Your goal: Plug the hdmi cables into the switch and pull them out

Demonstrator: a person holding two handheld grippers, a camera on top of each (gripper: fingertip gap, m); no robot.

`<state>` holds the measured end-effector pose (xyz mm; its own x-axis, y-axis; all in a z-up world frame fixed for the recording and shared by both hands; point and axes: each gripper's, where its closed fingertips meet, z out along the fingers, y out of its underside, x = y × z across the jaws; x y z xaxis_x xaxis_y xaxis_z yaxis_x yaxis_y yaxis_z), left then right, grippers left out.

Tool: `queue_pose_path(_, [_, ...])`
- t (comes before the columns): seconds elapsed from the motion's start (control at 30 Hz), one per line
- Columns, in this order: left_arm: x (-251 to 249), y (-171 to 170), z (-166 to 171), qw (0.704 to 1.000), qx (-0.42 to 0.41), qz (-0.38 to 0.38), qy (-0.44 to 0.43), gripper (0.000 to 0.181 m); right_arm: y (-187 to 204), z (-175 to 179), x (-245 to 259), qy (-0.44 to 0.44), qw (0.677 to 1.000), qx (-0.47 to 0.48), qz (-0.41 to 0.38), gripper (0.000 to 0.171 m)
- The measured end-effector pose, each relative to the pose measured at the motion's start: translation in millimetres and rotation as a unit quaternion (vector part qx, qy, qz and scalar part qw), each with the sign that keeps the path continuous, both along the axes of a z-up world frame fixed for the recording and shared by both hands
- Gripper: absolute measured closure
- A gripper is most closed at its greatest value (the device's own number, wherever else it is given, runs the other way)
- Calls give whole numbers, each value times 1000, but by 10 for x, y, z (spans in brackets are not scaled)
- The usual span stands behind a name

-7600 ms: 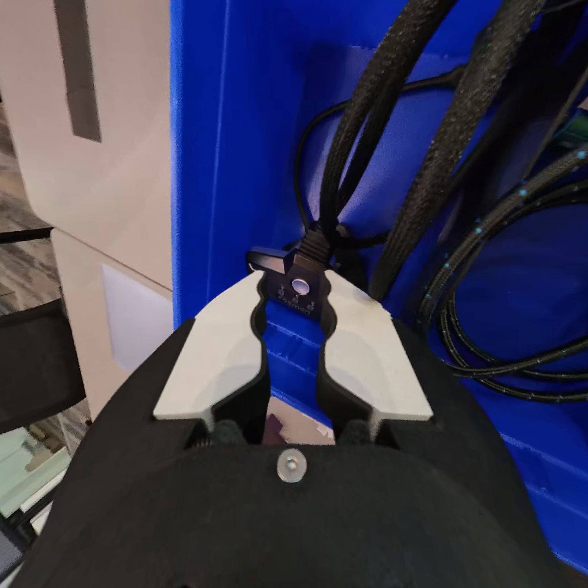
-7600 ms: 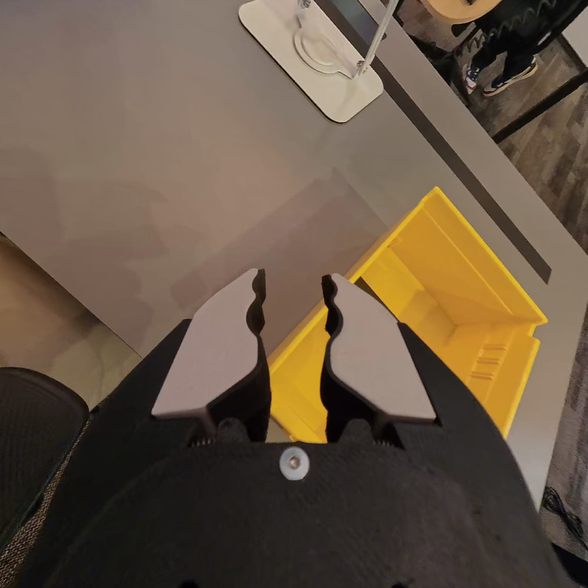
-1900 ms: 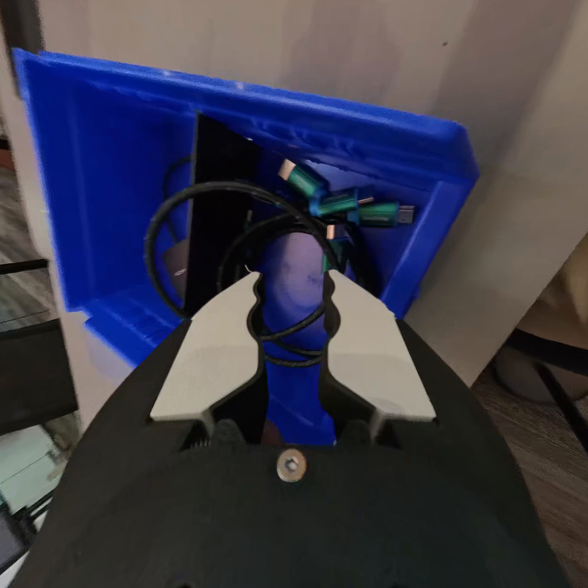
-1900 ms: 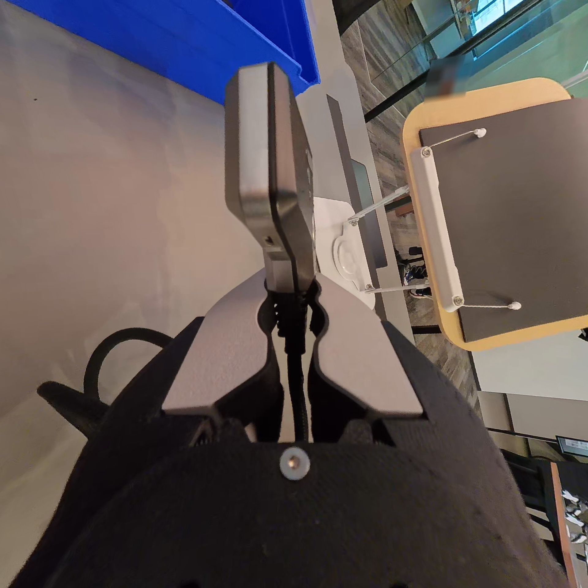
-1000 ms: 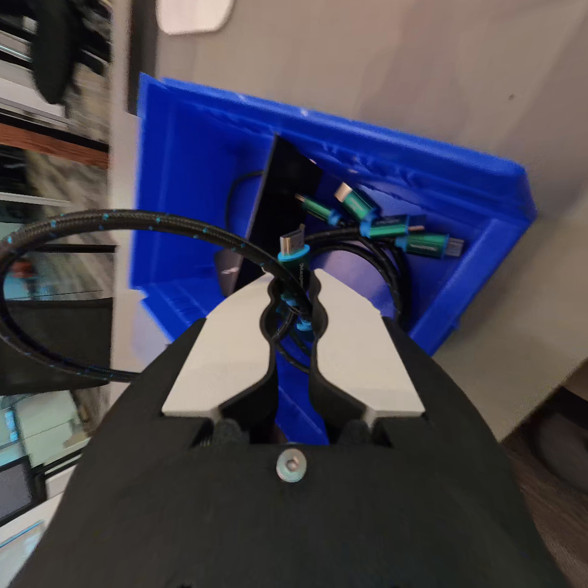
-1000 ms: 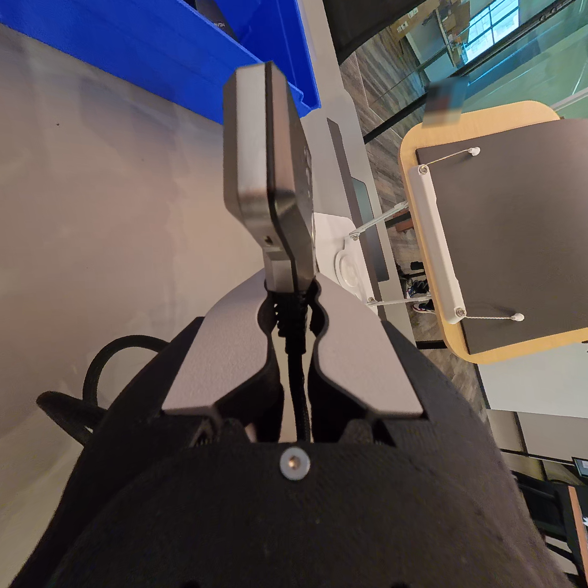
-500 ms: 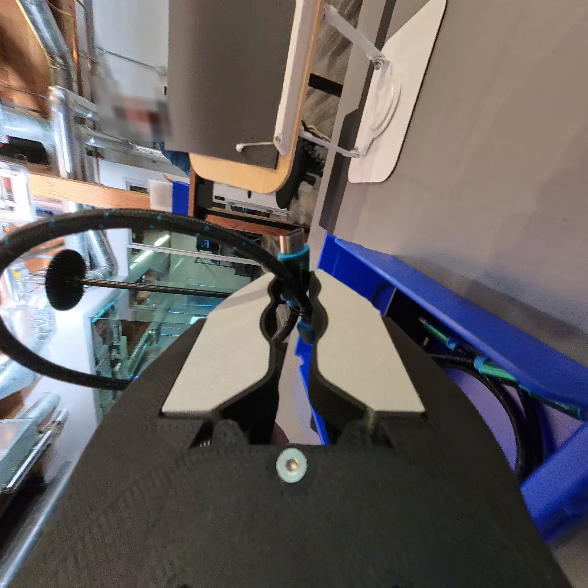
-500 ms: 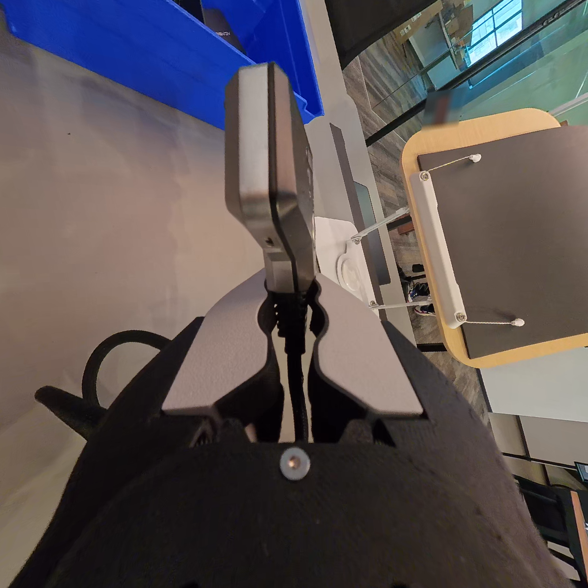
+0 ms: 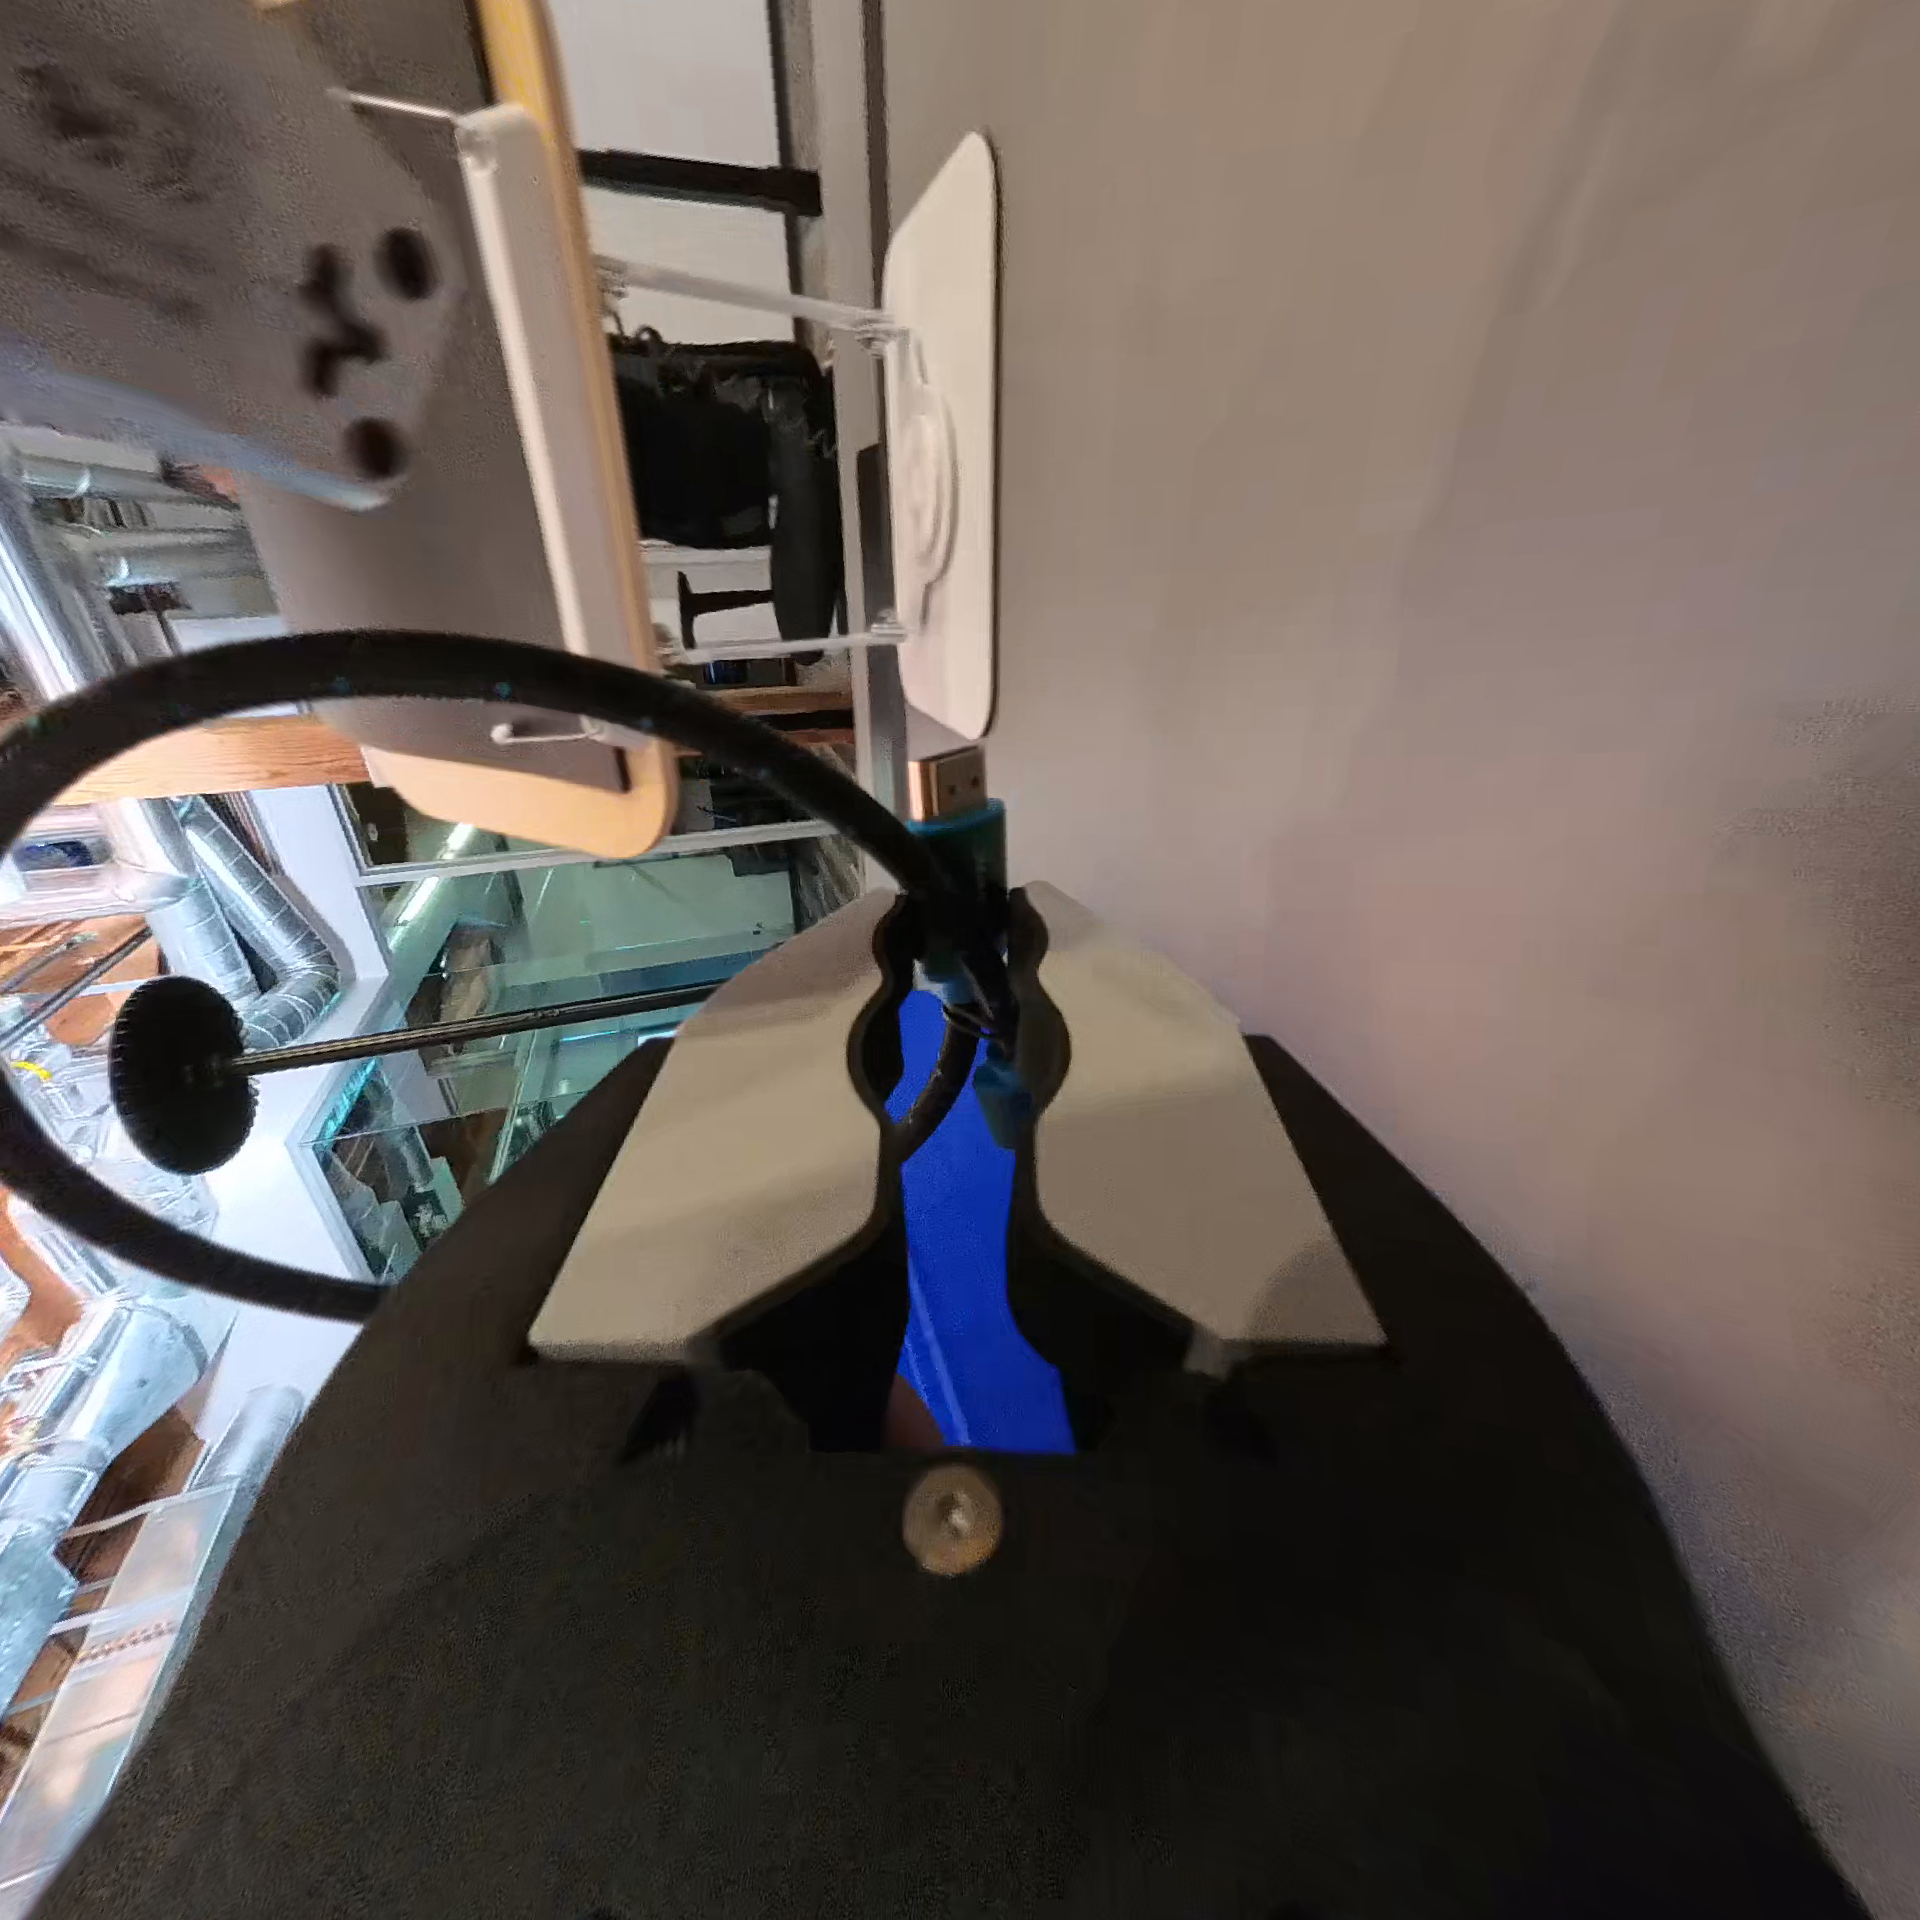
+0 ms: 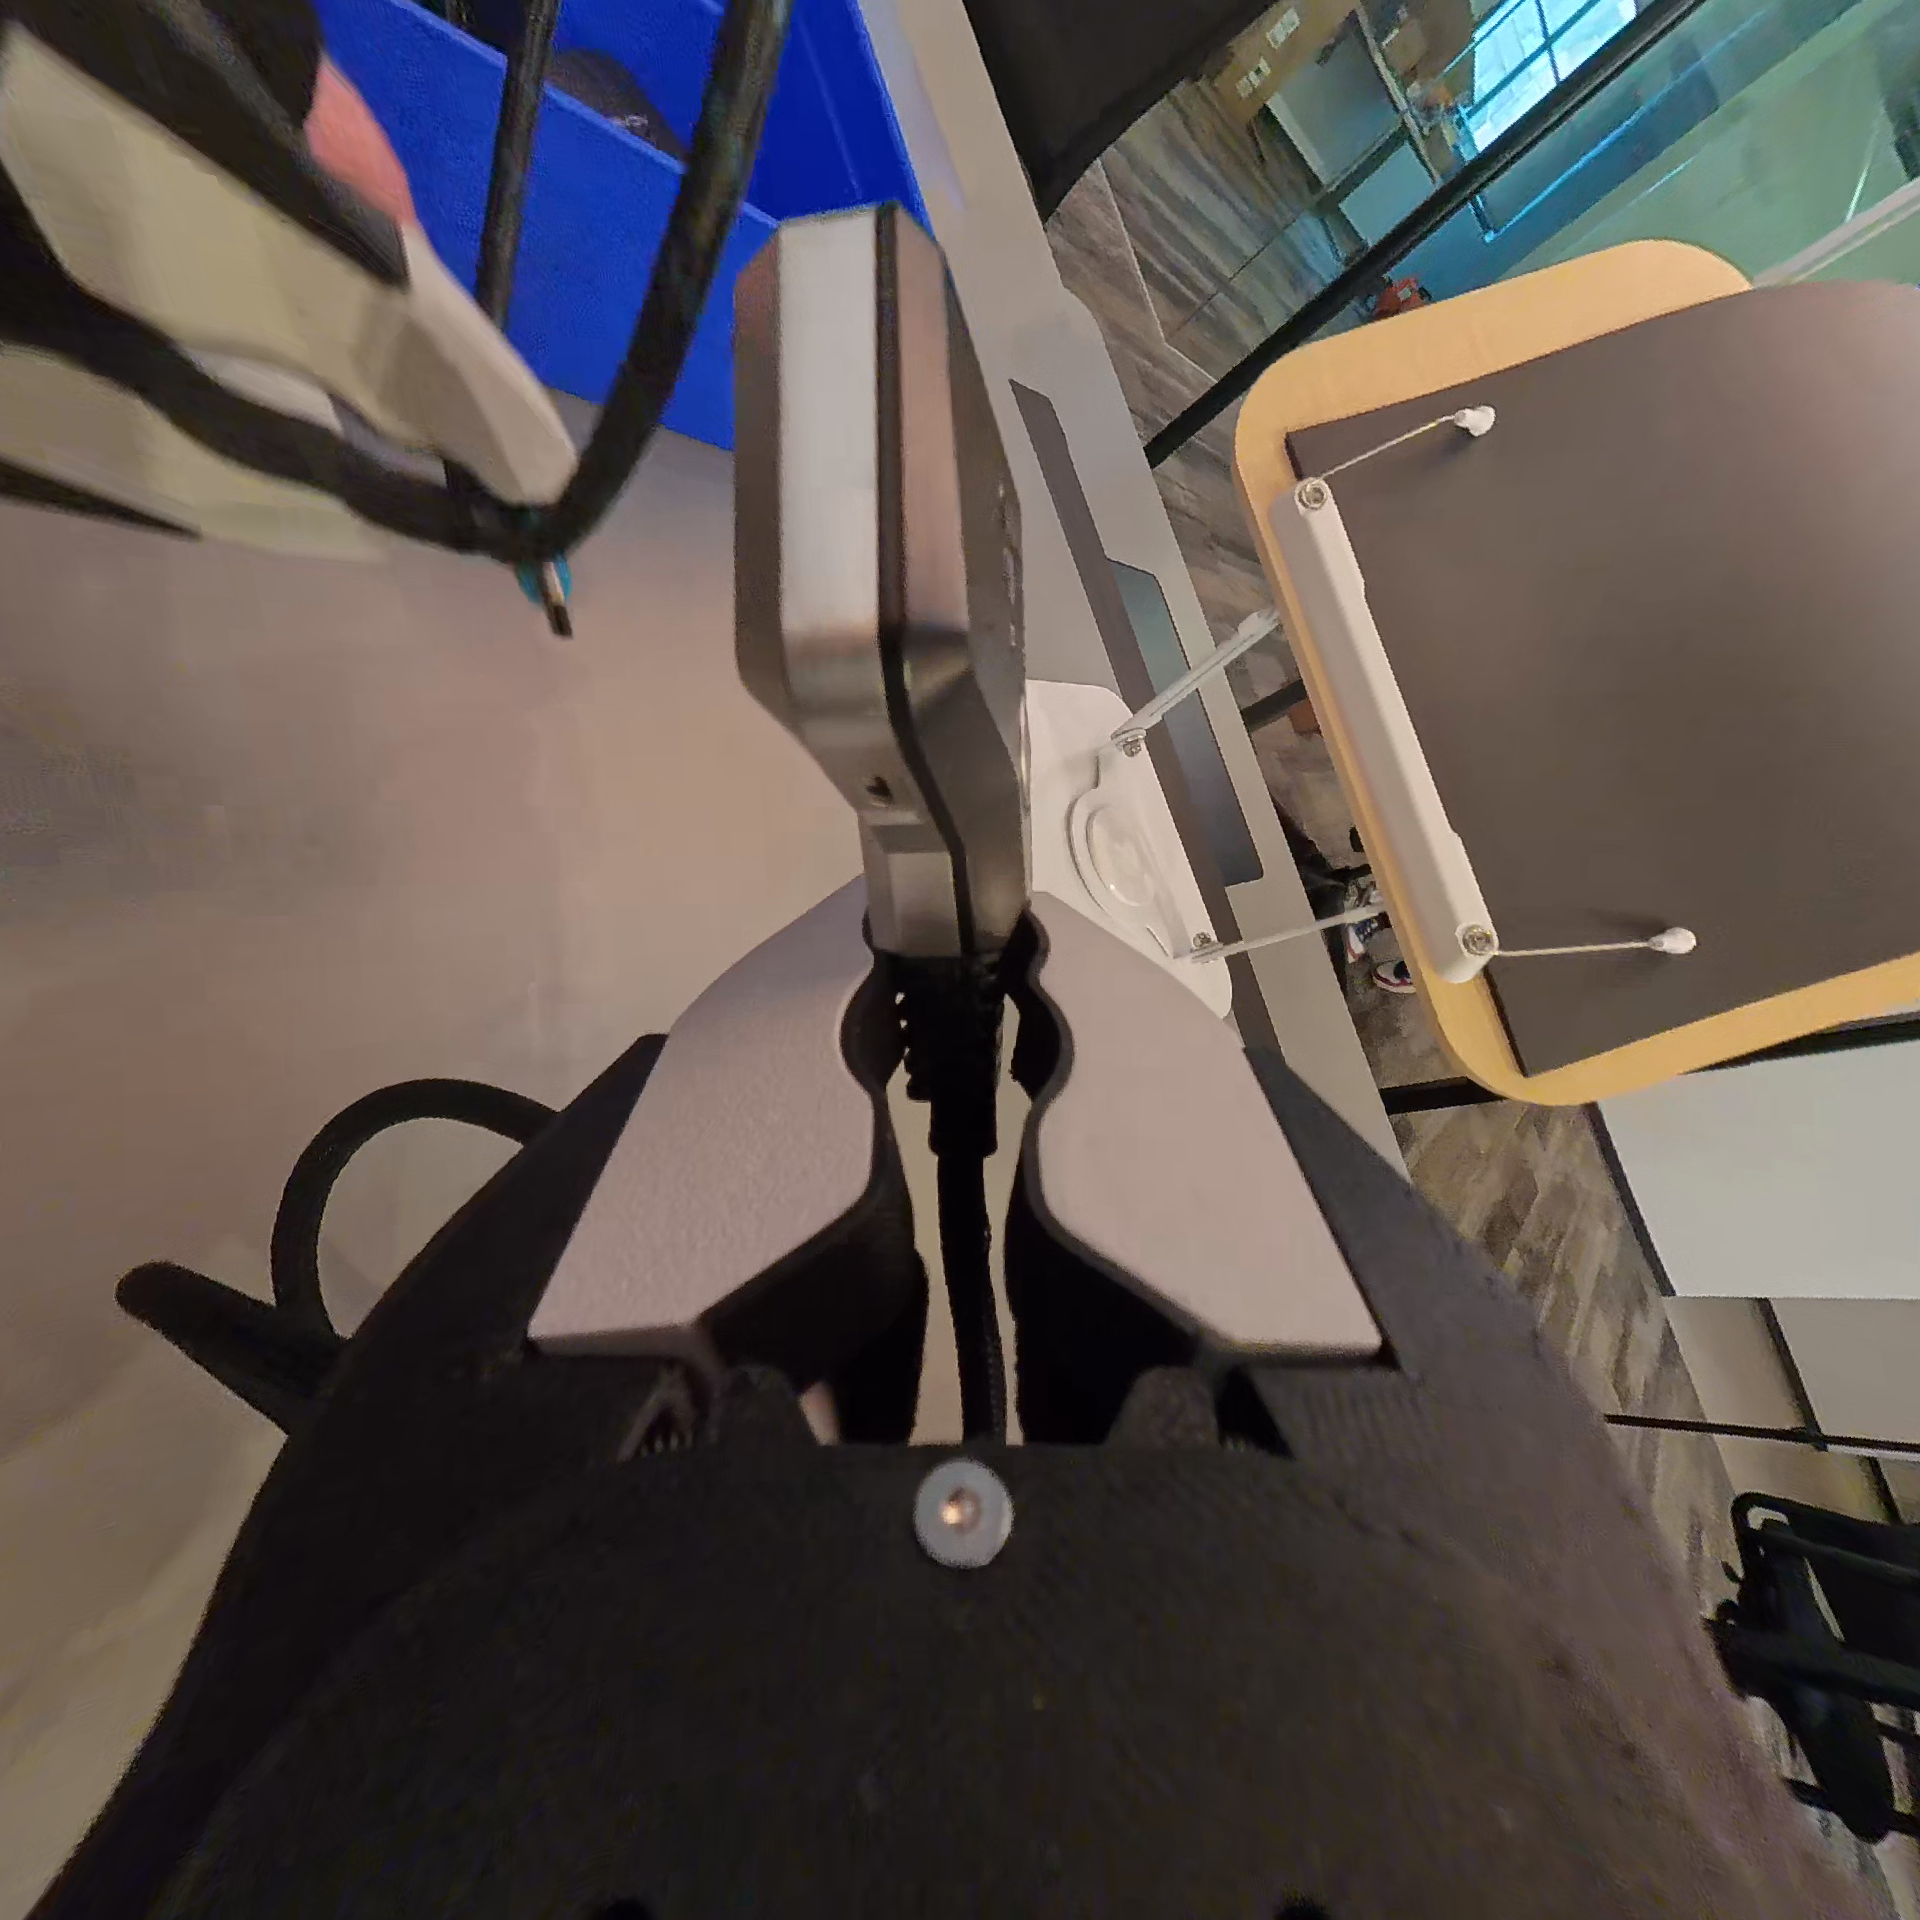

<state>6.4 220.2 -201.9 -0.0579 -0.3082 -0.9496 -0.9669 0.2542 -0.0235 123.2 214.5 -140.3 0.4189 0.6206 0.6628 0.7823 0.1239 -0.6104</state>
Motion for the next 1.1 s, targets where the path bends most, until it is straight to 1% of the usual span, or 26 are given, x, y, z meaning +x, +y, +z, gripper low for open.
queue_pose_path(0.07, [54, 38, -165, 1000, -3, 6, 13, 165, 0, 8, 36, 2, 1000, 1, -4, 154])
queue_pose_path(0.13, [59, 38, -333, 999, -24, 16, 25, 162, 1, 12, 67, 4, 1000, 1, -6, 154])
queue_pose_path(0.23, [28, 13, -554, 997, -52, 17, 53, 146, 12, 3, 94, 8, 1000, -1, -8, 154])
queue_pose_path(0.27, [3, 12, -592, 997, -56, 25, 54, 147, 15, 2, 98, 9, 1000, -2, -8, 154])
queue_pose_path(0.37, [-18, -58, -717, 994, -93, 22, 54, 137, 15, 11, 98, 13, 1000, -3, -8, 154])
queue_pose_path(0.47, [-28, -117, -726, 993, -116, 20, 27, 139, 12, 14, 102, 11, 1000, -3, -9, 154])
queue_pose_path(0.53, [-93, -141, -759, 990, -139, 29, 26, 136, 12, 16, 103, 11, 1000, -3, -9, 154])
queue_pose_path(0.63, [-102, -200, -710, 986, -165, 13, -11, 138, 7, 19, 95, 10, 1000, -4, -8, 154])
queue_pose_path(0.73, [-183, -220, -722, 981, -194, 18, -21, 136, -1, 4, 77, 10, 1000, -8, -3, 154])
queue_pose_path(0.83, [-209, -204, -756, 981, -192, 18, -2, 137, -5, -13, 55, 7, 1000, -10, 0, 154])
queue_pose_path(0.93, [-114, -194, -713, 986, -161, -15, 33, 139, -14, -2, 54, 7, 1000, -9, 2, 154])
queue_pose_path(1.1, [-85, -157, -779, 982, -163, 4, 97, 141, -23, 1, 78, 15, 1000, -12, 7, 154])
